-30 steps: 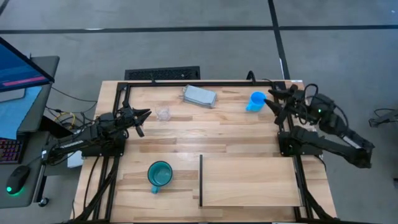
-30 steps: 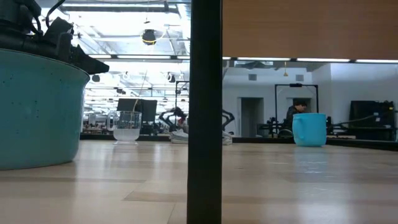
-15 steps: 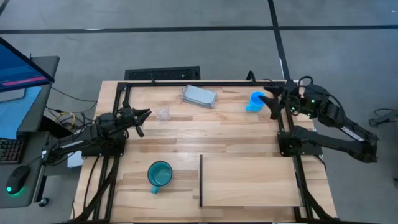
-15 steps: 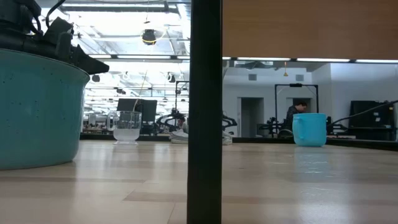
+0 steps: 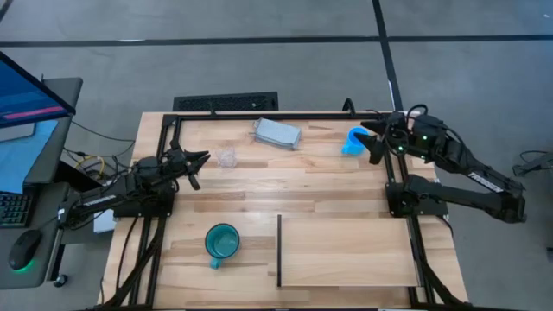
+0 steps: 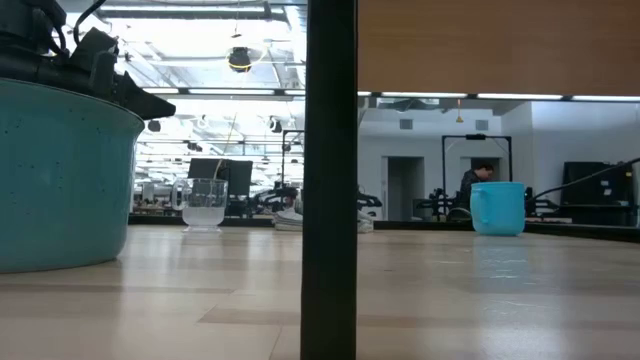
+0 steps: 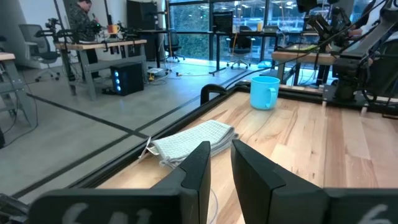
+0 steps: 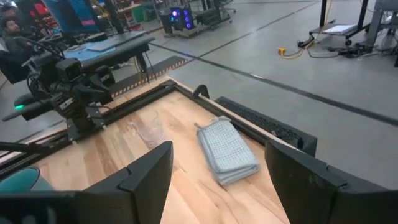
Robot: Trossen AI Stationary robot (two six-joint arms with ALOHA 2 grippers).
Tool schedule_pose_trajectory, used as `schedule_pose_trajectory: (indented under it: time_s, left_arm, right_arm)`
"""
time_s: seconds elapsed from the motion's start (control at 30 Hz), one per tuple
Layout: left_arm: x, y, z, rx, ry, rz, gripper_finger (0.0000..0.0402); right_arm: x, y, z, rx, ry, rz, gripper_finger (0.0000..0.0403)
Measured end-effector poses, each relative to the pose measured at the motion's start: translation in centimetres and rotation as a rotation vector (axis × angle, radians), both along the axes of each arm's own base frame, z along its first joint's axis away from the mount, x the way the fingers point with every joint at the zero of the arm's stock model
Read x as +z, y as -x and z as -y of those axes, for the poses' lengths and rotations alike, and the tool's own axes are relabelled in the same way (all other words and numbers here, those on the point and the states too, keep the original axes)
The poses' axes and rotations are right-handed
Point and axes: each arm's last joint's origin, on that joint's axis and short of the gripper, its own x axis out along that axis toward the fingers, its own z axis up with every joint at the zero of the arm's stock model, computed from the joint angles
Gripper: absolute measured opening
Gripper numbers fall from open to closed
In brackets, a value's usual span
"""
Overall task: Stack small to large cups/mugs on shelf
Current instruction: Put the blue mug on the shelf
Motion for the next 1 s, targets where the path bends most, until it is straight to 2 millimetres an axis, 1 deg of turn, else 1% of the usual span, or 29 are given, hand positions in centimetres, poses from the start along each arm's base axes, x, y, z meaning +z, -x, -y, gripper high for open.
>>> schedule_pose_trajectory:
  time_s: [0.13,0.27,0.43,0.67,1.0]
  left_arm:
    - [0.0,0.0,0.0,0.000,0.000,0.000,0.0057]
    - [0.0,0.0,0.0,0.000,0.000,0.000,0.0057]
    - [0.1,0.0,0.0,0.001,-0.004,0.014,0.0057]
    - [0.2,0.0,0.0,0.003,-0.009,0.029,0.0057]
    - [0.2,0.0,0.0,0.002,-0.007,0.031,0.0057]
  right_arm:
    - [-0.1,-0.5,0.4,-0.018,-0.001,-0.010,0.0279]
    - [-0.2,-0.6,0.9,-0.095,0.048,-0.047,0.0279]
    - [-0.3,-0.7,1.4,-0.184,0.065,-0.076,0.0279]
    - [-0.6,-1.0,1.8,-0.198,0.054,-0.099,0.0279]
    - [-1.9,-2.8,2.9,-0.180,0.029,-0.208,0.0279]
